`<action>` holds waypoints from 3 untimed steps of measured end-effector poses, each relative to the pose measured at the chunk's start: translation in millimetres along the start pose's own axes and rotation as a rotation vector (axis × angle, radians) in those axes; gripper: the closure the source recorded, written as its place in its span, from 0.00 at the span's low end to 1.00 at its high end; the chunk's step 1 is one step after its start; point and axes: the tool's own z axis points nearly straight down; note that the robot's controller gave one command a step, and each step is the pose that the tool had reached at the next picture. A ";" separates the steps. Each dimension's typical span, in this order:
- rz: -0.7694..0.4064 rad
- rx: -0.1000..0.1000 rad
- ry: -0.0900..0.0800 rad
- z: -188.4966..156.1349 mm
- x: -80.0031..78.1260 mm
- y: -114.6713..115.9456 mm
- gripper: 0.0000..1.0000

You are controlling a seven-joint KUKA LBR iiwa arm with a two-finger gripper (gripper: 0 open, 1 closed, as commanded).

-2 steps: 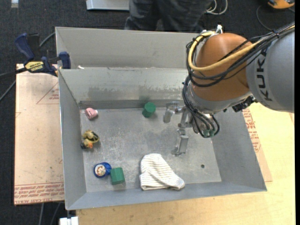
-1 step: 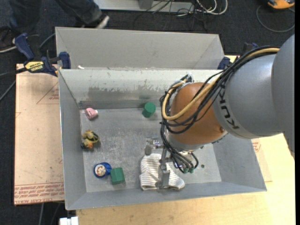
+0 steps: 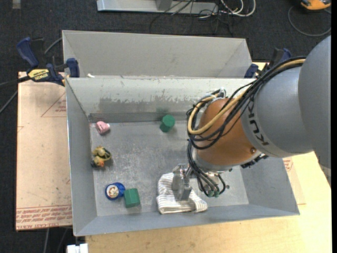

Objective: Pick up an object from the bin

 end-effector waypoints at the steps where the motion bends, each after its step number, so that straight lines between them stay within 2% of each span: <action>1: 0.001 0.000 0.000 0.0 0.0 0.0 0.00; 2: 0.001 0.000 0.000 0.0 0.0 0.0 1.00; 3: 0.001 -0.001 0.000 0.0 0.0 0.0 1.00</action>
Offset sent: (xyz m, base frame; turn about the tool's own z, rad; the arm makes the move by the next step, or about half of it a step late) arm 0.0000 0.0000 0.0000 0.0000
